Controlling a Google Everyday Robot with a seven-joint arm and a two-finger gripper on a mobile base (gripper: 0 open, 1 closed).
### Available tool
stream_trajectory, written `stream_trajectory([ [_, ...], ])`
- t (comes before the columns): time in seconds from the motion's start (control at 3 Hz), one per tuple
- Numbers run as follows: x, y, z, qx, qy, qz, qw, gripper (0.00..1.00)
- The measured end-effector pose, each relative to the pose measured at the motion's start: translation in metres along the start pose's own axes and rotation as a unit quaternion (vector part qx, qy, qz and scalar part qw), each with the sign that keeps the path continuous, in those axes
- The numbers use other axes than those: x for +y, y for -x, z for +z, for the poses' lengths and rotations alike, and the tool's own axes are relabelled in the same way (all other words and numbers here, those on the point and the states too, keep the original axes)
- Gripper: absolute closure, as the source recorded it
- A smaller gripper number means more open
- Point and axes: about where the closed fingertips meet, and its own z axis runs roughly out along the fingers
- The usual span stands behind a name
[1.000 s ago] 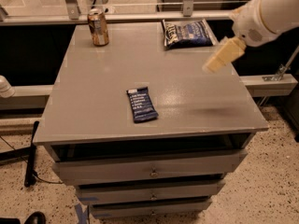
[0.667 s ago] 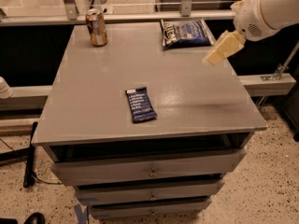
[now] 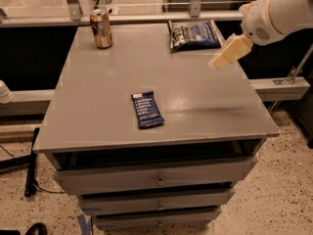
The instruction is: Move blue chip bag near orange can
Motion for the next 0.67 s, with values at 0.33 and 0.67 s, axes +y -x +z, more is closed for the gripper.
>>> stream_trajectory([
  [0.33,-0.011,0.012,0.042,-0.043,-0.011,0.033,0.9985,0.00],
  [0.67,-0.039,0.022,0.093,-0.077,-0.028,0.058,0.9950,0.00],
])
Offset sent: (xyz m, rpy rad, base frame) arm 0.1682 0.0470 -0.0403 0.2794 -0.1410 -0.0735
